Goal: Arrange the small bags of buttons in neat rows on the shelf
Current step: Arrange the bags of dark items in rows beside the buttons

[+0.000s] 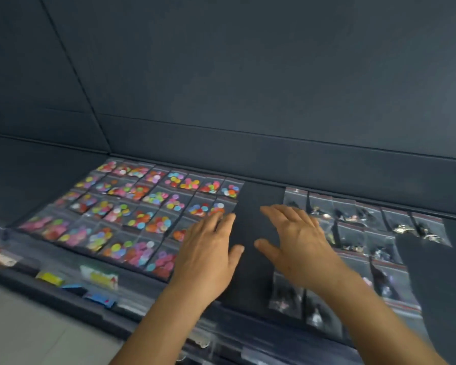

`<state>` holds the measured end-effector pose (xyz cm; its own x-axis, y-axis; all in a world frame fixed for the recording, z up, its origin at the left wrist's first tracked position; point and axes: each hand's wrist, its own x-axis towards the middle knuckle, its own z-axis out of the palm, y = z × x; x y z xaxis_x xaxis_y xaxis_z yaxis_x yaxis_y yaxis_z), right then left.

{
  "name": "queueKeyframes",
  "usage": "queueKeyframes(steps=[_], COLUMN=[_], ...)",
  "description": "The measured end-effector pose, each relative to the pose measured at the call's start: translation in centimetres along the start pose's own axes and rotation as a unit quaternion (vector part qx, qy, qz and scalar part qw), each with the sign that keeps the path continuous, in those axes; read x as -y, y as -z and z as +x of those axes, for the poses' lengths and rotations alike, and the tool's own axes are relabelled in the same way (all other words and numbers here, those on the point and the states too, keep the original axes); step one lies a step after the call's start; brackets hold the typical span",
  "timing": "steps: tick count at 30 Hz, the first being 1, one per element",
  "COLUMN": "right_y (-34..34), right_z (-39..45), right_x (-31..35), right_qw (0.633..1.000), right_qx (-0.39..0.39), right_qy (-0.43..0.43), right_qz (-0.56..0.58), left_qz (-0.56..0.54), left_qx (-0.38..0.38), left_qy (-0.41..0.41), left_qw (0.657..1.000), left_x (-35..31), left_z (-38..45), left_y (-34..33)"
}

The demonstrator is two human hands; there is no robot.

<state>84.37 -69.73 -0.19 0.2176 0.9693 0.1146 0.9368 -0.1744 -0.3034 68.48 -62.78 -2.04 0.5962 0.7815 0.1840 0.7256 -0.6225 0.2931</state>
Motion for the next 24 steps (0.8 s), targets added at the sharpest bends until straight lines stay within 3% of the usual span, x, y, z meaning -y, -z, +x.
queueKeyframes(steps=[13,24], right_y=[-9.3,-14.9], right_z=[3.2,9.6], right_x=[25.0,39.8], right_qw=[0.992,0.975], right_qx=[0.037,0.073], right_qy=[0.101,0.195], right_qz=[0.063,0.076], left_qz=[0.028,0.042], left_qx=[-0.05,-0.103], left_qy=[0.087,0.18], left_qw=[0.995,0.977], left_x=[22.3,35.7], left_z=[-11.0,-13.5], left_y=[9.2,13.8])
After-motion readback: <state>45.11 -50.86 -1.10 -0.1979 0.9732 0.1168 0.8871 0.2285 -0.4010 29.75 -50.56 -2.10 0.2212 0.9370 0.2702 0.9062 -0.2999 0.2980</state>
